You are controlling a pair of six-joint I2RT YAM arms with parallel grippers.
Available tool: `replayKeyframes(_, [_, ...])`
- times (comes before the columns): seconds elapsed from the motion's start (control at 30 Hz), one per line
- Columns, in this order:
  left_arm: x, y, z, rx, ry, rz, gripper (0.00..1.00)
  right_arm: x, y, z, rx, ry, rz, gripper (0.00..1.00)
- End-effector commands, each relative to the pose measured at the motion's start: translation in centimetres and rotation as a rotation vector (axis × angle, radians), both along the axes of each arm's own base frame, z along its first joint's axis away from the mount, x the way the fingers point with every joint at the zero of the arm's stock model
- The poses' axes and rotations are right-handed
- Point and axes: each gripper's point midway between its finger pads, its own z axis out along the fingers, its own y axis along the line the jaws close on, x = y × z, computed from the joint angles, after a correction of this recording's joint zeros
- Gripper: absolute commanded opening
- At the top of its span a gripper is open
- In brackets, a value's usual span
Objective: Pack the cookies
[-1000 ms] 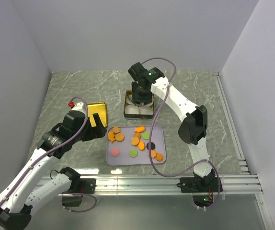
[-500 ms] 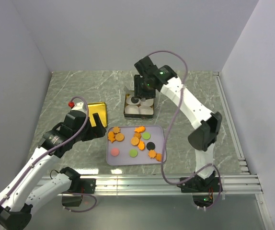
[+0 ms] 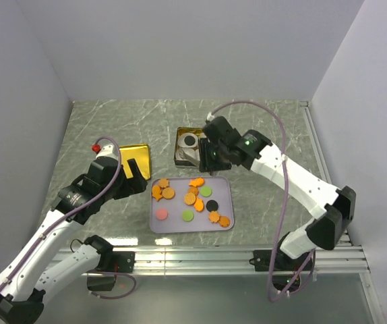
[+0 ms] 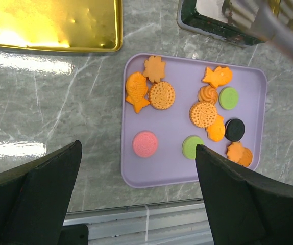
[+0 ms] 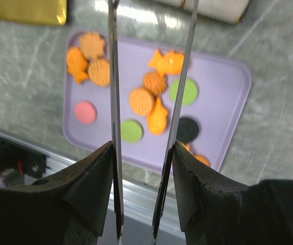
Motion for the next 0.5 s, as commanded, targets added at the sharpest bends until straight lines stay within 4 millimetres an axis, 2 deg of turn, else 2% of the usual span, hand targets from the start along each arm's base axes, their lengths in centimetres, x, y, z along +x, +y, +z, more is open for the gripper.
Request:
replayKeyframes(0.0, [0.2,0.1,0.9,-0.011,-0.025,0.022,0.99,-1.4,0.6,1.7,0.105,-0.073,-0.026,0.54])
replayKeyframes(0.03, [0.3,0.1,1.0,-0.014,-0.027,0.02,0.99,-2.1,0.4,0.6,0.09,-0.057,-0.026,0.54])
replayKeyframes(0.1, [0.3,0.1,1.0,-0.015,-0.026,0.021,0.99,-3.4,0.4,0.6,0.106,-0.06,-0.022,0.54])
replayKeyframes(0.13, [0.2,0.1,0.9,-0.012,-0.024,0.021,0.99,-4.0,0.2,-0.3,0.096,-0.048,-0.019,0.54])
replayKeyframes(0.2, [0.3,0.3,0.9,-0.011,-0.022,0.036,1.0,-5.1,0.3,-0.5,0.11,-0.039,-0.006,0.54])
replayKeyframes(0.23, [0.3,0.3,0.7,-0.006,-0.016,0.04,0.99,-5.7,0.2,-1.2,0.101,-0.026,0.004,0.54])
replayKeyframes(0.47, [0.3,0.7,1.1,-0.013,-0.035,0.063,0.99,-9.2,0.6,-2.1,0.037,-0.008,0.132,0.54])
